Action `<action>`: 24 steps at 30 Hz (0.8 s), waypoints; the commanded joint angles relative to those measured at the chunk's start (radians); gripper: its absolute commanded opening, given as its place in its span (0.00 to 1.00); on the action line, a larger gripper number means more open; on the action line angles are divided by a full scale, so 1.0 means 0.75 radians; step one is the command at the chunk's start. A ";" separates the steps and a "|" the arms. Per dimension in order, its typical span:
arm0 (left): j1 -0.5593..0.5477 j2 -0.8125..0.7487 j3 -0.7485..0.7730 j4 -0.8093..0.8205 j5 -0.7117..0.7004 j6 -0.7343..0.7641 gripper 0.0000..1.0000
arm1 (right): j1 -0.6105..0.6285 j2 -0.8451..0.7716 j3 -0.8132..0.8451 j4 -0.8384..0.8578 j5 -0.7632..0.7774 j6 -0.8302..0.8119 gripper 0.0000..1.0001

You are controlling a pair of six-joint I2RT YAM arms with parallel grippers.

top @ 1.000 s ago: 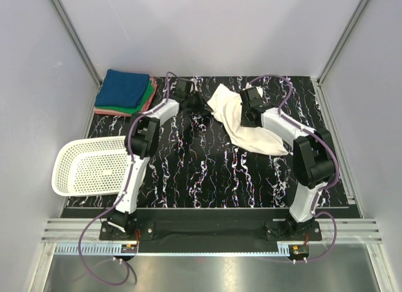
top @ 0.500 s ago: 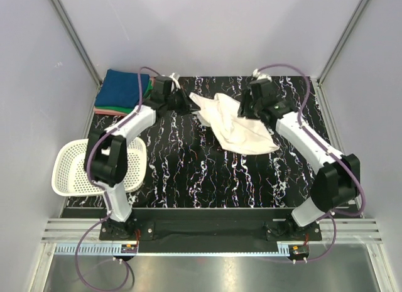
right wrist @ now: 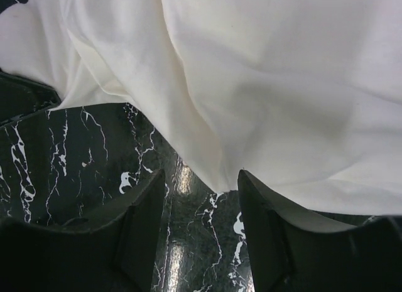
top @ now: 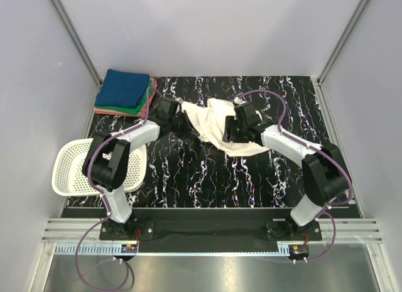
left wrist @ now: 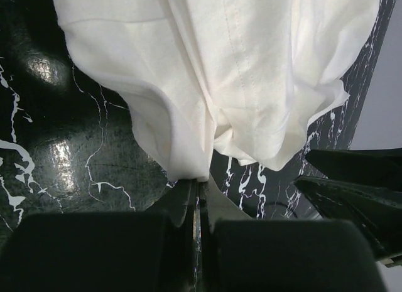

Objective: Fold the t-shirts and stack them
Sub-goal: Flatten the tshirt out

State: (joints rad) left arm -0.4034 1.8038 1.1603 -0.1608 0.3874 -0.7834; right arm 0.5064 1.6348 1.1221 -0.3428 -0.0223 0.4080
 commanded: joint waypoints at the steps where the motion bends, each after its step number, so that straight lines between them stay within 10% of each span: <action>1: -0.008 -0.061 0.014 0.071 -0.030 0.014 0.00 | 0.024 0.080 0.009 0.099 0.068 0.025 0.57; 6: -0.008 -0.071 -0.001 0.024 -0.042 0.042 0.00 | 0.024 0.178 0.066 0.026 0.191 0.010 0.53; 12: -0.008 -0.139 0.034 -0.176 -0.117 0.110 0.00 | 0.024 0.056 0.264 -0.329 0.397 -0.006 0.01; 24: -0.008 -0.499 0.006 -0.589 -0.510 0.167 0.00 | -0.154 -0.155 0.813 -0.848 0.600 -0.104 0.00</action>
State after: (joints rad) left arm -0.4095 1.4761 1.1610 -0.5247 0.0826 -0.6846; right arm 0.4210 1.5379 1.6890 -0.8448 0.3702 0.3523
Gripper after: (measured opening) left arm 0.013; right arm 0.014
